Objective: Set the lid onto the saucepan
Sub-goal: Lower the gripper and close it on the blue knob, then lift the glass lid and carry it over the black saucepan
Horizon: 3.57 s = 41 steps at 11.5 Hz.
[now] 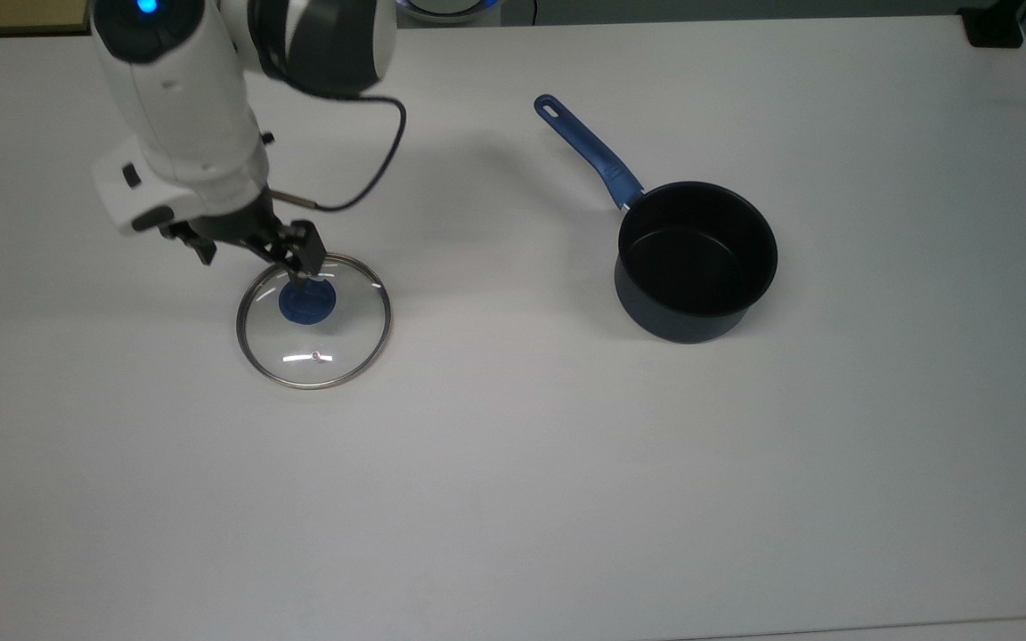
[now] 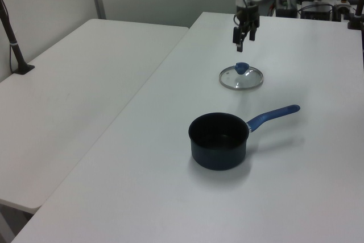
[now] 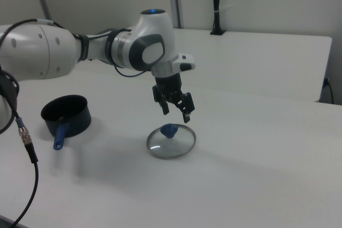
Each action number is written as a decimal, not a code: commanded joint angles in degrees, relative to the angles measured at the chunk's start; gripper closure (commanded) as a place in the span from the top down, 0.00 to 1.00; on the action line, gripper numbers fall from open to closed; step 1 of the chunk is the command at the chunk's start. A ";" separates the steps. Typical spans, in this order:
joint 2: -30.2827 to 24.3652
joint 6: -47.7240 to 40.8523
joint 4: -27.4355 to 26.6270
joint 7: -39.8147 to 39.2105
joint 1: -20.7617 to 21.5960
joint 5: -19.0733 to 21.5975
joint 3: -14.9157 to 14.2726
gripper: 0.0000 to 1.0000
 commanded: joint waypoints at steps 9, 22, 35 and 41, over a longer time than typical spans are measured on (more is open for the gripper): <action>6.44 3.36 -0.26 1.33 2.56 0.06 1.70 1.00; 2.93 -0.07 0.27 0.63 2.12 0.32 0.91 0.51; -2.35 -7.88 0.35 2.90 21.44 7.87 -9.81 0.51; -2.17 -7.63 1.40 12.21 35.85 8.23 -13.25 0.51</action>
